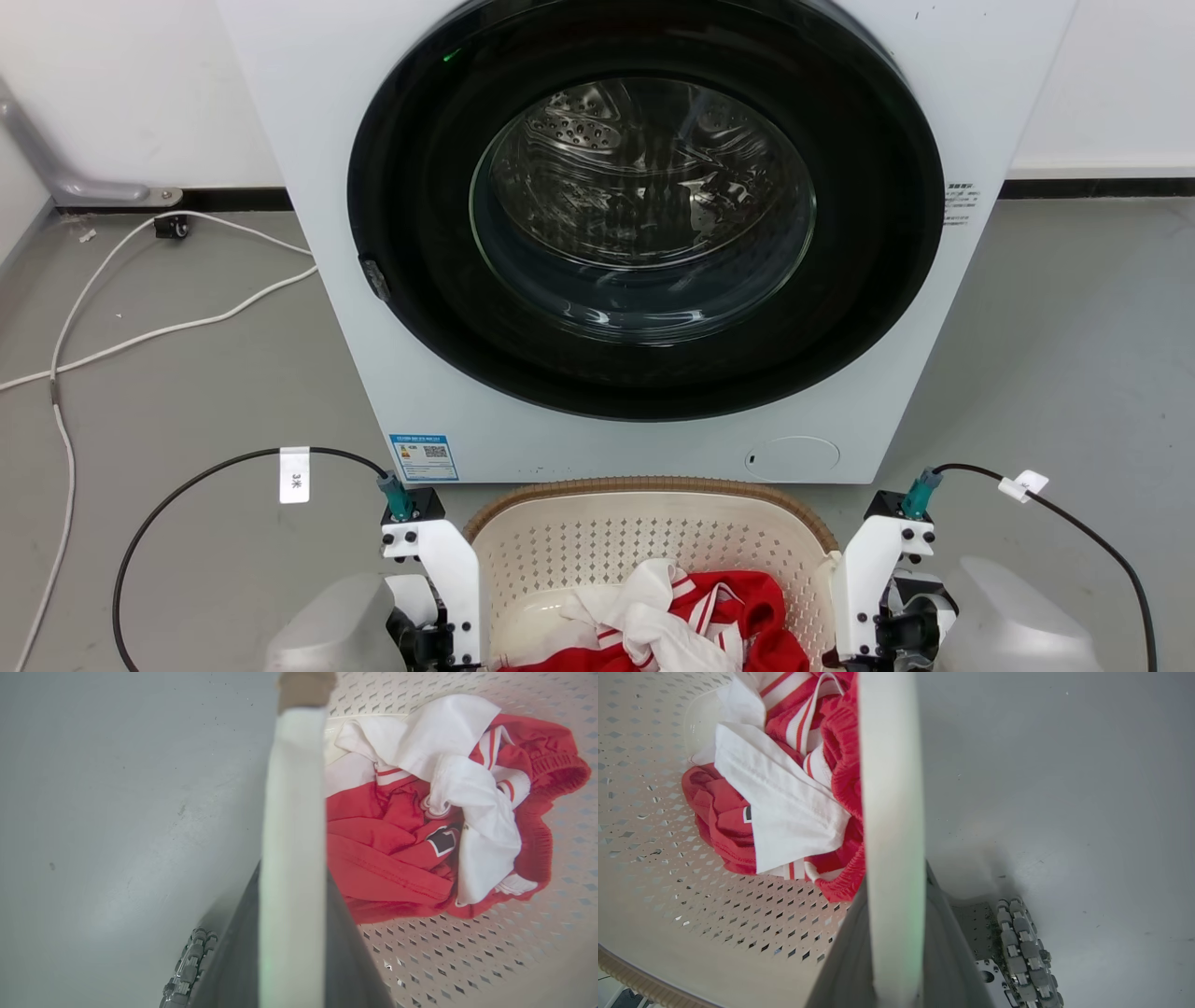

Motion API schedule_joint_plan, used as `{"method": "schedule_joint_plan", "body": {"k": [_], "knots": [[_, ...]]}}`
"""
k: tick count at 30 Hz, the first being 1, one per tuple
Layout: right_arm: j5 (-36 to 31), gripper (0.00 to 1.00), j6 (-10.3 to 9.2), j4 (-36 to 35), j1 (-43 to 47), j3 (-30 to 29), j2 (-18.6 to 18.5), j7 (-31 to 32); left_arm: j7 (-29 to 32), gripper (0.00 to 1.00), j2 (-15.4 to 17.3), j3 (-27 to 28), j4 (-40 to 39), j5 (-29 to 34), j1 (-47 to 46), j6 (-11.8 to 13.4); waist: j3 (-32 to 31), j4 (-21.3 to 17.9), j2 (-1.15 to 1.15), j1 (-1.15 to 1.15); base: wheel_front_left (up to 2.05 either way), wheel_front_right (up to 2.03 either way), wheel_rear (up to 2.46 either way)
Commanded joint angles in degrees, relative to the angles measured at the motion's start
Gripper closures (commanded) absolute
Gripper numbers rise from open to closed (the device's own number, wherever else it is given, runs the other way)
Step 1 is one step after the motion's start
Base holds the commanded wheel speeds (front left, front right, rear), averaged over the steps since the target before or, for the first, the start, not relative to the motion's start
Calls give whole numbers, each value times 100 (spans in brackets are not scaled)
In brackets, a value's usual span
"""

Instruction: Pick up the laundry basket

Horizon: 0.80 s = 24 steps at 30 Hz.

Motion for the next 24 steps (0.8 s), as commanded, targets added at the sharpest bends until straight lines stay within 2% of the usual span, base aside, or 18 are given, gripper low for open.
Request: {"method": "schedule_joint_plan", "body": {"k": [1,24], "knots": [[-11,100,31,-42,20,-31,99,4,0,100,-95,-24,-29,-33,28,-59,3,0,0,0,0,0,0],[-153,100,31,-42,52,-227,129,19,-22,100,-105,-134,-24,-153,40,-60,-10,-11,0,0,0,0,0]]}}
